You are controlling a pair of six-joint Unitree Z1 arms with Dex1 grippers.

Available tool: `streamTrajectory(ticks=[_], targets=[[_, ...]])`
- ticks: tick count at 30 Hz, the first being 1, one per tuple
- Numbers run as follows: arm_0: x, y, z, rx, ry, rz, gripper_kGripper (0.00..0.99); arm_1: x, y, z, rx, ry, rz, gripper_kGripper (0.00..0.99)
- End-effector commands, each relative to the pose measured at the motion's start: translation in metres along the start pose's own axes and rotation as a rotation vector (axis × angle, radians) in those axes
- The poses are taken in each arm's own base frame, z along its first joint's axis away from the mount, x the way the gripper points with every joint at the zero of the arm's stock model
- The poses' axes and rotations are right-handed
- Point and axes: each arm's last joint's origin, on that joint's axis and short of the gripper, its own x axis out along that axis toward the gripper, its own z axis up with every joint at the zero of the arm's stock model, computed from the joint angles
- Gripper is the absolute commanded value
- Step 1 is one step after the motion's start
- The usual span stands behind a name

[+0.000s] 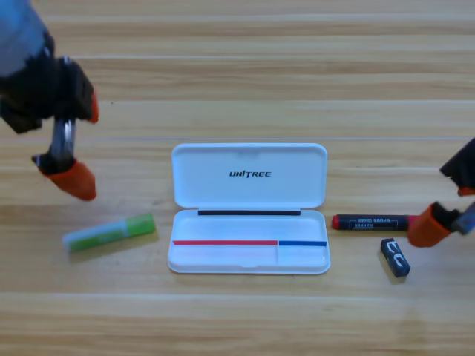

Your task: Clean up eraser and pencils

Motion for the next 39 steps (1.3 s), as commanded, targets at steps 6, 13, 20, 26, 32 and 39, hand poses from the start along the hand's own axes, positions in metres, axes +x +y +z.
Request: streamTrajectory(ticks=[6, 13, 20, 26, 32, 39], targets=[[0.085, 0.014, -0.007, -0.044, 0.232, -0.157, 0.979, 0.087, 0.007, 0.029, 0.168, 0.194, -0.039, 0.983], [0.104, 0.015, -0.011, -0.060, 0.229, -0.175, 0.979, 0.121, 0.009, 0.035, 0.218, 0.268, -0.065, 0.922], [0.128, 0.009, -0.018, -0.069, 0.185, -0.161, 0.979, 0.136, 0.009, 0.034, 0.255, 0.310, -0.074, 0.808], [0.150, 0.008, -0.019, -0.072, 0.180, -0.160, 0.979, 0.139, 0.008, 0.031, 0.274, 0.336, -0.049, 0.206], [0.166, 0.012, -0.016, -0.069, 0.196, -0.170, 0.979, 0.143, 0.002, 0.026, 0.306, 0.363, -0.030, 0.000], [0.180, 0.024, -0.022, -0.076, 0.208, -0.176, 0.979, 0.100, -0.007, 0.045, 0.046, 0.267, 0.035, 0.000]])
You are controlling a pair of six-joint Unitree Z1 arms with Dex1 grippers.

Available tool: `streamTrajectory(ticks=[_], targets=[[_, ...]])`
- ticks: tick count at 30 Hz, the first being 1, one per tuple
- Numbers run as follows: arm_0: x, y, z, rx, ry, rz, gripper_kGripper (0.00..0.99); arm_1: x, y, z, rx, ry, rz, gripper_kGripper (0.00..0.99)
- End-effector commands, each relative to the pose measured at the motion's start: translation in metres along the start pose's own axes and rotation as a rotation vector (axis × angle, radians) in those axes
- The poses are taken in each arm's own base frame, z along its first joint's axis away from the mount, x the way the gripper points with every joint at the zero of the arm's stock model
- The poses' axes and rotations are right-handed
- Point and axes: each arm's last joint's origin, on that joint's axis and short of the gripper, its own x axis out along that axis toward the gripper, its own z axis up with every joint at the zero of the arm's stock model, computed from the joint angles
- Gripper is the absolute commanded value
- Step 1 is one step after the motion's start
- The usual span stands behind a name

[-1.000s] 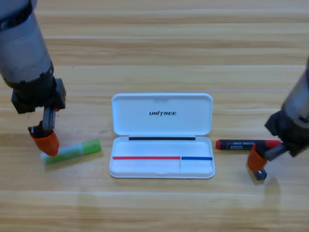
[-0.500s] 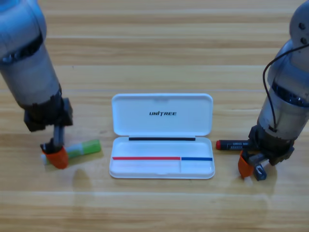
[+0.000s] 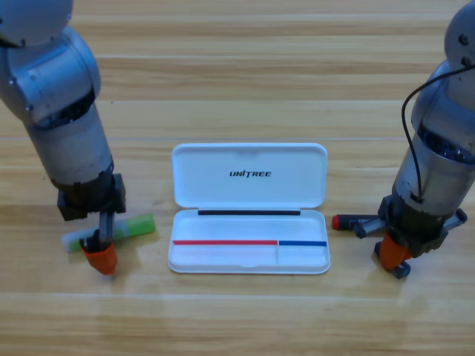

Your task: Clean up eraser and pencils

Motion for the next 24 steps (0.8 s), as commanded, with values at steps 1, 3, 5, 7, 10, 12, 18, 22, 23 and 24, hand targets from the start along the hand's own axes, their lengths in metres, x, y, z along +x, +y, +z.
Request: streamTrajectory(ticks=[1, 3, 5, 7, 10, 12, 18, 22, 23, 24], targets=[[0.024, 0.020, -0.007, -0.025, 0.029, -0.028, 0.979, -0.026, -0.010, 0.010, -0.324, 0.000, -0.001, 0.000], [0.027, 0.024, -0.009, -0.033, 0.031, -0.027, 0.979, -0.053, 0.001, 0.015, -0.536, -0.026, -0.027, 0.000], [0.029, 0.027, -0.011, -0.039, 0.032, -0.027, 0.979, -0.071, 0.012, 0.019, -0.658, -0.043, -0.035, 0.000], [0.032, 0.029, -0.014, -0.045, 0.038, -0.030, 0.979, -0.078, 0.017, 0.020, -0.746, -0.052, -0.019, 0.000], [0.037, 0.031, -0.016, -0.046, 0.045, -0.037, 0.974, -0.076, 0.030, 0.024, -0.904, -0.061, 0.031, 0.000], [0.039, 0.031, -0.017, -0.047, 0.045, -0.037, 0.962, -0.071, 0.037, 0.027, -0.982, -0.056, 0.042, 0.000], [0.041, 0.029, -0.019, -0.052, 0.026, -0.033, 0.779, -0.062, 0.062, 0.035, -1.096, -0.036, 0.102, 0.000], [0.043, 0.029, -0.018, -0.027, 0.023, -0.038, 0.551, -0.052, 0.078, 0.044, -1.122, -0.015, 0.130, 0.000], [0.044, 0.029, -0.018, -0.021, 0.023, -0.042, 0.485, -0.048, 0.080, 0.045, -1.126, -0.010, 0.132, 0.000], [0.045, 0.029, -0.018, -0.015, 0.025, -0.044, 0.400, -0.045, 0.083, 0.047, -1.130, -0.006, 0.136, 0.000]])
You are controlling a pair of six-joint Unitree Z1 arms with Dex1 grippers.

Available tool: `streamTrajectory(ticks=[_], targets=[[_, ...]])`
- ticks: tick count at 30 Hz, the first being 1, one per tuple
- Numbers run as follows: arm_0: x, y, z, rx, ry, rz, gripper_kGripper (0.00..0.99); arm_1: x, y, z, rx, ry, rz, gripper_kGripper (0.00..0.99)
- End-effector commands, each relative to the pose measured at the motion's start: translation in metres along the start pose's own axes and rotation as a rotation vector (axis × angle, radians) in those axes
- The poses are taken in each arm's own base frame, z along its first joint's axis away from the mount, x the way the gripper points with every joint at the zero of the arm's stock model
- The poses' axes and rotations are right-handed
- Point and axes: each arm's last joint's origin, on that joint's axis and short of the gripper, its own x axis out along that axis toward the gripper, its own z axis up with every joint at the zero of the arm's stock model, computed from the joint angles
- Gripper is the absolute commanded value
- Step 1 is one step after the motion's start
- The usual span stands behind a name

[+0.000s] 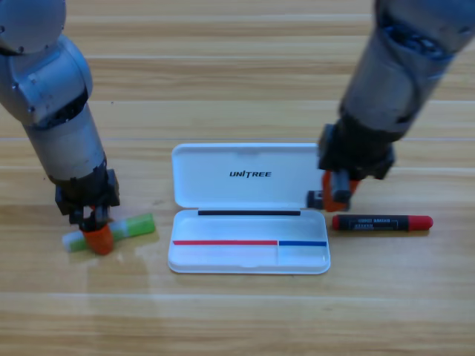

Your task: Clean up eraser and pencils

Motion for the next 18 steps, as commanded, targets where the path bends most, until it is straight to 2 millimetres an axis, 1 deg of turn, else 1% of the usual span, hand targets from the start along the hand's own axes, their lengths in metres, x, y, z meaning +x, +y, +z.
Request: streamTrajectory(ticks=[1, 3, 4, 5, 9, 11, 18], targets=[[0.024, 0.002, -0.005, 0.026, 0.036, -0.051, 0.321, 0.056, 0.012, 0.026, -0.067, 0.086, 0.111, 0.000], [0.024, 0.002, -0.005, 0.036, 0.037, -0.052, 0.150, 0.064, 0.010, 0.029, -0.069, 0.093, 0.117, 0.000], [0.022, 0.002, -0.005, 0.036, 0.037, -0.050, 0.046, 0.067, 0.009, 0.030, -0.070, 0.098, 0.119, 0.000], [0.020, 0.002, -0.005, 0.034, 0.036, -0.043, 0.000, 0.071, 0.008, 0.031, -0.071, 0.102, 0.122, 0.000], [0.002, 0.001, -0.009, 0.022, 0.023, 0.006, 0.000, 0.082, 0.004, 0.032, -0.068, 0.120, 0.127, 0.000], [-0.010, 0.001, -0.011, 0.021, 0.015, 0.021, 0.000, 0.086, 0.003, 0.032, -0.066, 0.127, 0.127, 0.000], [-0.065, 0.000, -0.018, 0.016, -0.008, 0.068, 0.000, 0.094, 0.001, 0.031, -0.062, 0.143, 0.136, 0.000]])
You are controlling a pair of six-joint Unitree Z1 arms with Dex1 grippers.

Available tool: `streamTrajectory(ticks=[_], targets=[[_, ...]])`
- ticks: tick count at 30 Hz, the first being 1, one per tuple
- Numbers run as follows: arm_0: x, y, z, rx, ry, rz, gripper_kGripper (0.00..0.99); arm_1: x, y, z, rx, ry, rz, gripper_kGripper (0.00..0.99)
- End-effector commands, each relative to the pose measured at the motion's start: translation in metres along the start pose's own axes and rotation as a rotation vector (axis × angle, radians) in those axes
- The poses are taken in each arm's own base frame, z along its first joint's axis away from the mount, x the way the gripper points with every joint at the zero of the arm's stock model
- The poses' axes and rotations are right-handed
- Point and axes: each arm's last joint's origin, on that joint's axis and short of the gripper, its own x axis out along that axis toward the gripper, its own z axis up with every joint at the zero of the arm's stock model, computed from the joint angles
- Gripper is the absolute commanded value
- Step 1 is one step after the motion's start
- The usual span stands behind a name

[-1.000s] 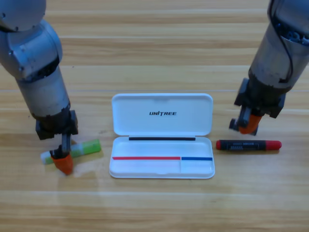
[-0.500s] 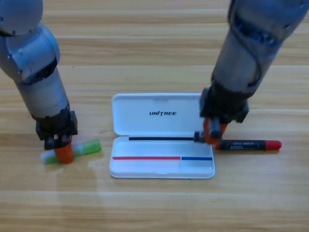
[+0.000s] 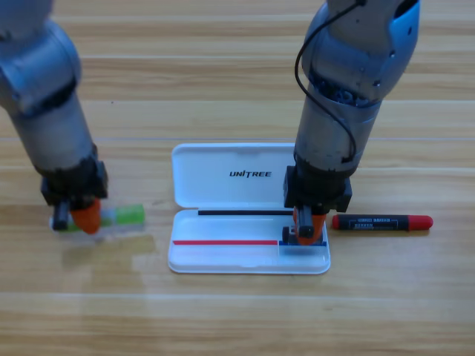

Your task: Clean up eraser and pencils

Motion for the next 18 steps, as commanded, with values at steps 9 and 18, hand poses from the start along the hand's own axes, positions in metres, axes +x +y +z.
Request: streamTrajectory(ticks=[9, 18], targets=[[-0.089, -0.003, -0.023, -0.028, -0.049, 0.083, 0.000, 0.038, 0.002, 0.004, -0.014, 0.076, 0.072, 0.000], [-0.097, -0.007, -0.029, -0.028, -0.047, 0.083, 0.000, 0.025, 0.002, -0.006, 0.004, 0.089, 0.081, 0.885]])
